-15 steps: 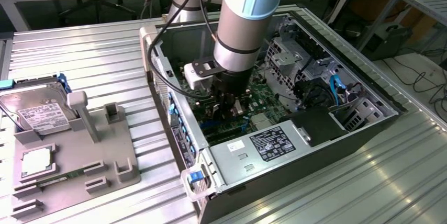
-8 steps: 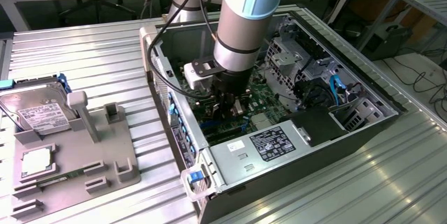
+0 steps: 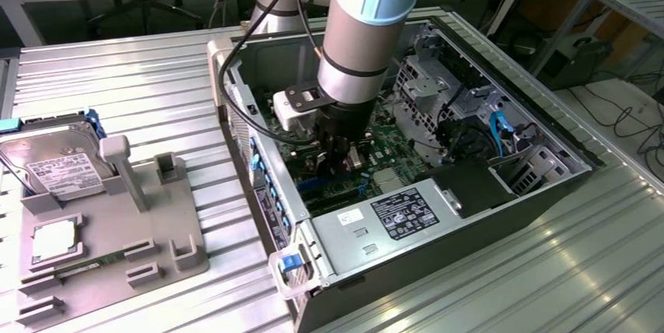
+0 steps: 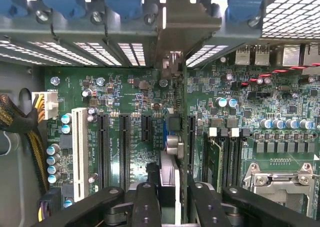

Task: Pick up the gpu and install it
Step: 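Insert the gpu into the slot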

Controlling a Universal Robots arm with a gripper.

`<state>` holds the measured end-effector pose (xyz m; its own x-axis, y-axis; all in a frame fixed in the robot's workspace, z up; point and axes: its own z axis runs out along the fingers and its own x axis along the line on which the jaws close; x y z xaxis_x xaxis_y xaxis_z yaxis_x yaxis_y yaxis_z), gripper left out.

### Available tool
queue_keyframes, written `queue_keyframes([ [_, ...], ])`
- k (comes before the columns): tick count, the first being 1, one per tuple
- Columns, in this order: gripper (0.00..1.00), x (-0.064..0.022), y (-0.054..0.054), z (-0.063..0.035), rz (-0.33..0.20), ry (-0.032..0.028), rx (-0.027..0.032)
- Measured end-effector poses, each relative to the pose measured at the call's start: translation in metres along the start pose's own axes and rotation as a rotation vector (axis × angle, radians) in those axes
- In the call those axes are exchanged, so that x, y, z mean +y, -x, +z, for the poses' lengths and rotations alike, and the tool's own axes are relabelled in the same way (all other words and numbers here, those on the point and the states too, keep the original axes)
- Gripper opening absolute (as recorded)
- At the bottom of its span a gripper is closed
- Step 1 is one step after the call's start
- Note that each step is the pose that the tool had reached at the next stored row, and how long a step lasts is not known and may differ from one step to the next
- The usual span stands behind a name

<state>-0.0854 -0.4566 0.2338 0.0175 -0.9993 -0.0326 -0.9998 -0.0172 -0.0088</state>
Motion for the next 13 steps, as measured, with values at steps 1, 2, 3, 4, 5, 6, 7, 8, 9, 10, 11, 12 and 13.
queue_keyframes([
  [1,0.28,0.0000,0.0000,0.0000,0.000,0.0001,0.0009],
  [2,0.28,0.0000,0.0000,0.0000,0.000,0.0001,0.0024],
  [3,0.28,0.0000,0.0001,0.0000,0.000,0.0002,0.0047],
  [4,0.28,0.0000,0.0001,0.0000,0.000,0.0002,0.0073],
  [5,0.28,0.0000,0.0000,0.0000,0.000,0.0003,0.0088],
  [6,0.28,0.0000,0.0000,0.0000,0.000,0.0003,0.0102],
  [7,0.28,0.0000,0.0001,0.0000,0.000,0.0002,0.0118],
  [8,0.28,0.0000,0.0002,0.0000,0.000,0.0003,0.0137],
  [9,0.28,0.0000,0.0003,0.0000,0.000,0.0003,0.0170],
  [10,0.28,0.0001,0.0005,-0.0001,0.000,0.0005,0.0214],
  [11,0.28,0.0000,0.0009,0.0000,0.000,0.0005,0.0264],
  [12,0.28,0.0000,0.0011,0.0001,0.000,0.0006,0.0307],
  [13,0.28,-0.0001,0.0012,0.0001,0.000,0.0006,0.0353],
])
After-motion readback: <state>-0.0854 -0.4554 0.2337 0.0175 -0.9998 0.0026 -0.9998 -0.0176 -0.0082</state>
